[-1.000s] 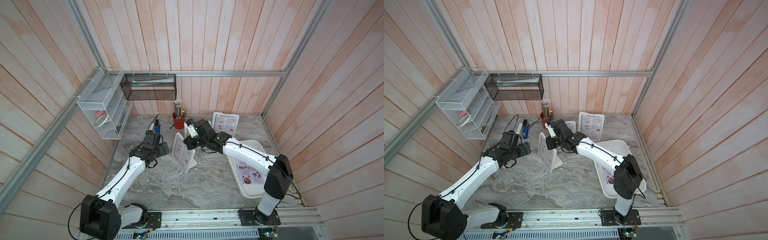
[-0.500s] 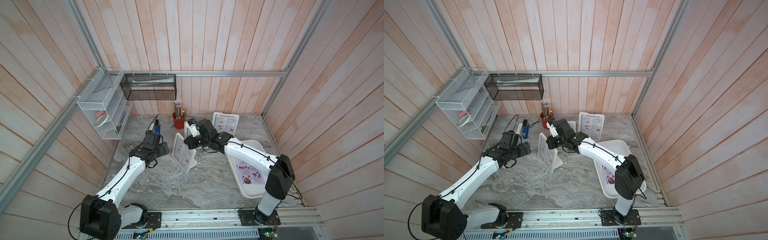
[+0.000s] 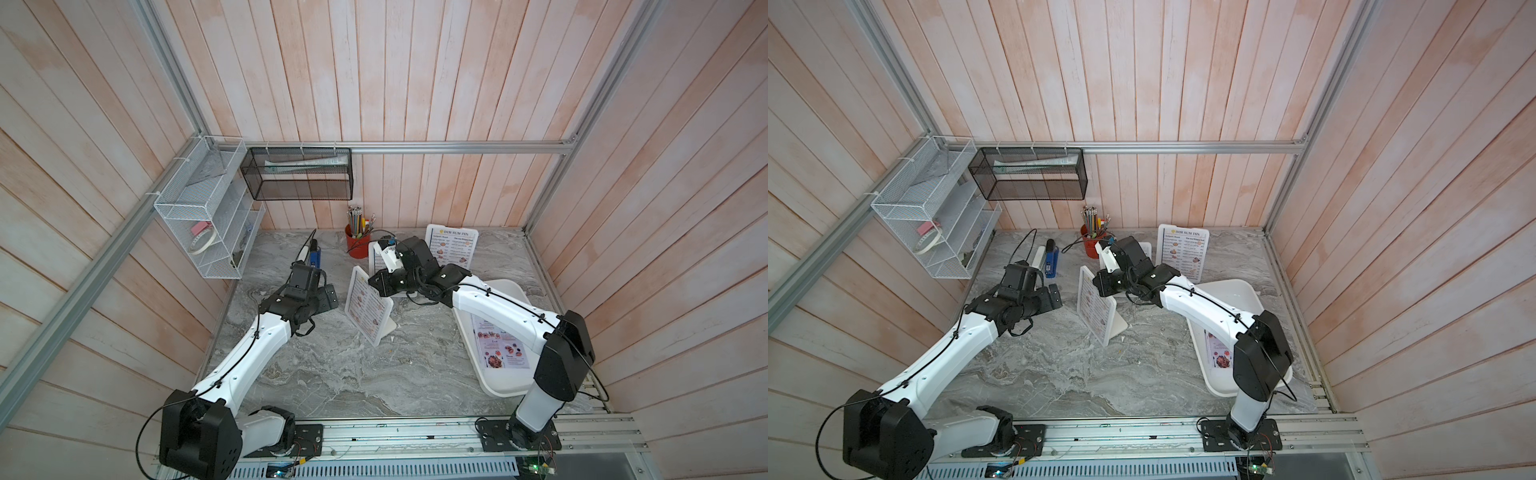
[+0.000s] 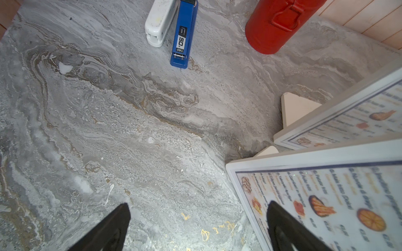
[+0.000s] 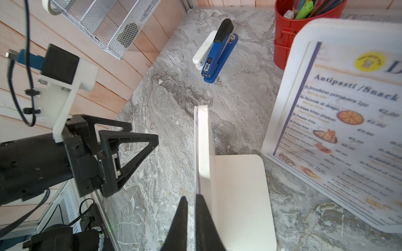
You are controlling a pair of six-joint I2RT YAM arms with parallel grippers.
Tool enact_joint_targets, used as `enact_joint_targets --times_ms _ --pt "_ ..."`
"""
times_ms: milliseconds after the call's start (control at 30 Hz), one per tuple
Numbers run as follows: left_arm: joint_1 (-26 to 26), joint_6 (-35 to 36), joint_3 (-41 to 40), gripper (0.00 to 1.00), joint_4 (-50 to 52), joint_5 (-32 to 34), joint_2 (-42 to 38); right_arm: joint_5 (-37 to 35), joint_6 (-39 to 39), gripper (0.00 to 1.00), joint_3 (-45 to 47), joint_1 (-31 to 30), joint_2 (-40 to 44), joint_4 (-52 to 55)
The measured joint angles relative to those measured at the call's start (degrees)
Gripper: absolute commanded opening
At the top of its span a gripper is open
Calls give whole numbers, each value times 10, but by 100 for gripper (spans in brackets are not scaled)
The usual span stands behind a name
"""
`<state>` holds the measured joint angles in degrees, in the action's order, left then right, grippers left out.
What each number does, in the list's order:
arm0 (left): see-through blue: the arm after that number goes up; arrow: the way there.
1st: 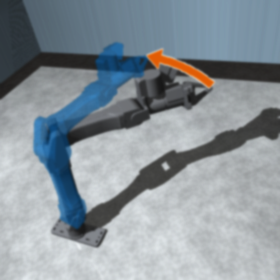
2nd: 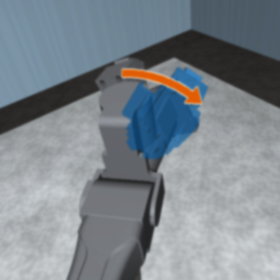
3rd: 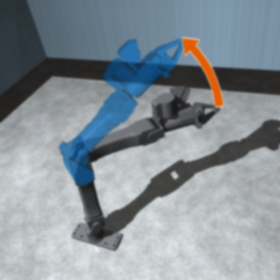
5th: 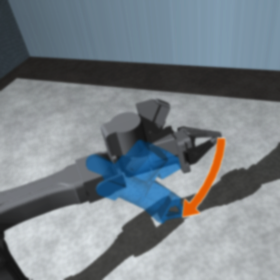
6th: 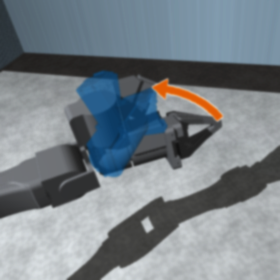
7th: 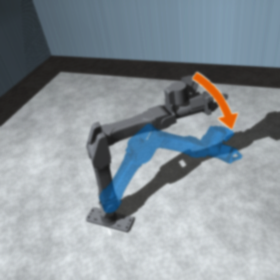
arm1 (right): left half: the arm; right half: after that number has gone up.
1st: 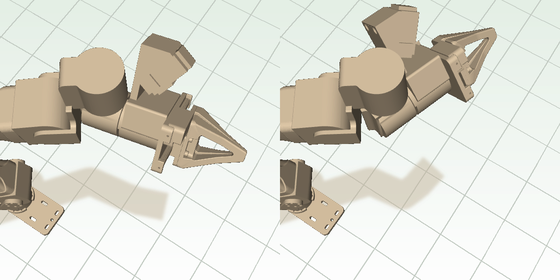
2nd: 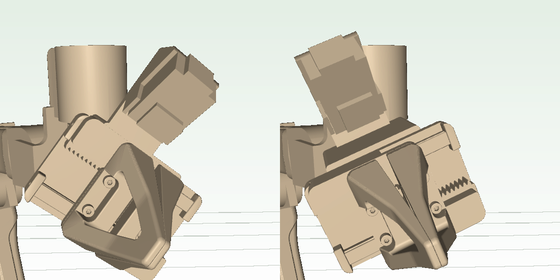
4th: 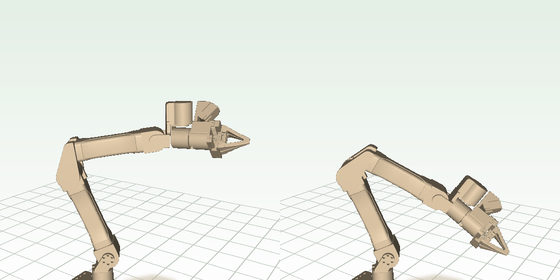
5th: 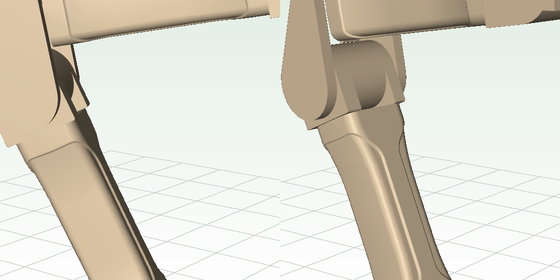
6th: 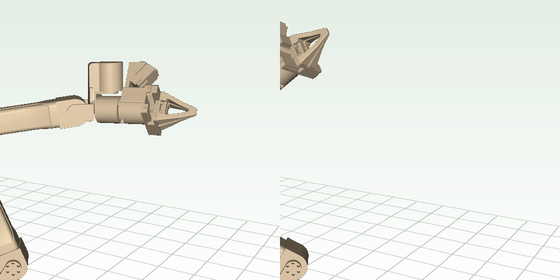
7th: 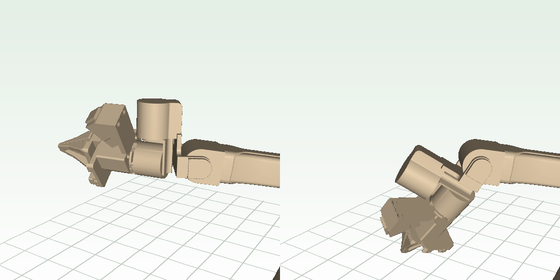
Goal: Replace the menus in the menu holders
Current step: Take out the menu from the menu holder.
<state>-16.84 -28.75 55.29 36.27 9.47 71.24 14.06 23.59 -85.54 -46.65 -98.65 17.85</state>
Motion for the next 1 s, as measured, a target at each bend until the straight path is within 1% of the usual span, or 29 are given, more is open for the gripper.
enact_joint_targets --times_ms 100,267,500,667,800,1000 --pt "-1 0 0 100 0 0 0 1 2 10 1 0 3 -1" --pt "-1 0 0 100 0 0 0 2 3 14 1 2 3 -1" --pt "-1 0 0 100 0 0 0 2 2 14 5 3 3 0" --pt "-1 0 0 100 0 0 0 6 2 8 5 3 2 0" --pt "-1 0 0 100 0 0 0 8 2 7 5 3 2 1" --pt "-1 0 0 100 0 0 0 9 2 12 5 3 2 2"
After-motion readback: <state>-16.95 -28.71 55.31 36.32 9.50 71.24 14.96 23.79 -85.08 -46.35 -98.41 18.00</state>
